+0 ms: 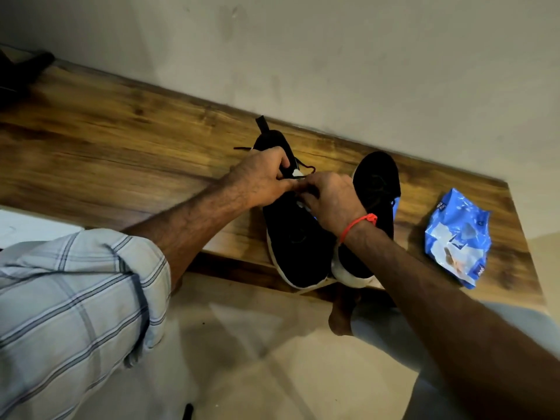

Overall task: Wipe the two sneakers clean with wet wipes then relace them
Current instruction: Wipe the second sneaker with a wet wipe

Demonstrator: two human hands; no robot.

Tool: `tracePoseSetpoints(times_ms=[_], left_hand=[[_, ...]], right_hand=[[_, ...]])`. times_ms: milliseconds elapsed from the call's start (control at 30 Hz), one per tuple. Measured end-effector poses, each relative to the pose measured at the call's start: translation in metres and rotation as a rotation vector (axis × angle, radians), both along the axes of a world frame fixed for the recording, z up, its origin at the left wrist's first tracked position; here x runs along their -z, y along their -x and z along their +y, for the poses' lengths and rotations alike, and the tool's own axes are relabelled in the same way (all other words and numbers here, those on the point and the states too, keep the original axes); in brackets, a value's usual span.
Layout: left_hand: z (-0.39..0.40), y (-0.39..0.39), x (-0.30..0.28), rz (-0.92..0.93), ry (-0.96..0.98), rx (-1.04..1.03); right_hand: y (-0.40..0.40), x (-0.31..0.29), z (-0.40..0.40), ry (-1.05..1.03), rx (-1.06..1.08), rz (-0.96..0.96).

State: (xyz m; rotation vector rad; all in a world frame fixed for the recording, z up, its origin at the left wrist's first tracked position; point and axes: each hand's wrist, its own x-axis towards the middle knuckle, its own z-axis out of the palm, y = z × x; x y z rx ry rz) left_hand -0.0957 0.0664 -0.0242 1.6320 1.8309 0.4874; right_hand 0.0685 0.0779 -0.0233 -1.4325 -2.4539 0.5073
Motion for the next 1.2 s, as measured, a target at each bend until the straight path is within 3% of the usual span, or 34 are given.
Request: tracePoseSetpoints(times_ms=[300, 400, 567, 633, 733, 900, 1000, 1100, 1200], left_hand=[[0.000, 0.014, 0.009, 0.008, -0.056, -0.029], [0.002, 0.015, 0.007, -0.012, -0.064, -0.029], [0.003, 0.018, 0.008, -0.025, -0.077, -0.041], [0.002, 0.018, 0.011, -0.010, -0.094, -0.050], [0.001, 0.020, 0.014, 0.014, -0.107, -0.053], [-0.001, 0.020, 0.015, 0.069, -0.123, -0.046], [-0.001, 0.018, 0.015, 0.084, -0.145, -0.042], [0.000, 0.020, 0.016, 0.081, -0.146, -0.043], [0.000, 0.021, 0.019, 0.098, -0.154, -0.045]], right_hand=[[-0.012, -0.001, -0.028, 0.316, -0.370, -0.524], [-0.016, -0.004, -0.027, 0.311, -0.346, -0.465], [-0.005, 0.005, 0.000, 0.037, -0.100, -0.224], [0.001, 0.009, 0.003, 0.009, -0.127, -0.250], [0.000, 0.008, -0.010, 0.158, -0.204, -0.362], [-0.003, -0.010, -0.050, 0.344, -0.571, -0.471], [-0.002, -0.016, -0.045, 0.395, -0.553, -0.405], [0.003, -0.012, -0.038, 0.287, -0.455, -0.249], [0.011, -0.008, -0.045, 0.243, -0.565, -0.279]])
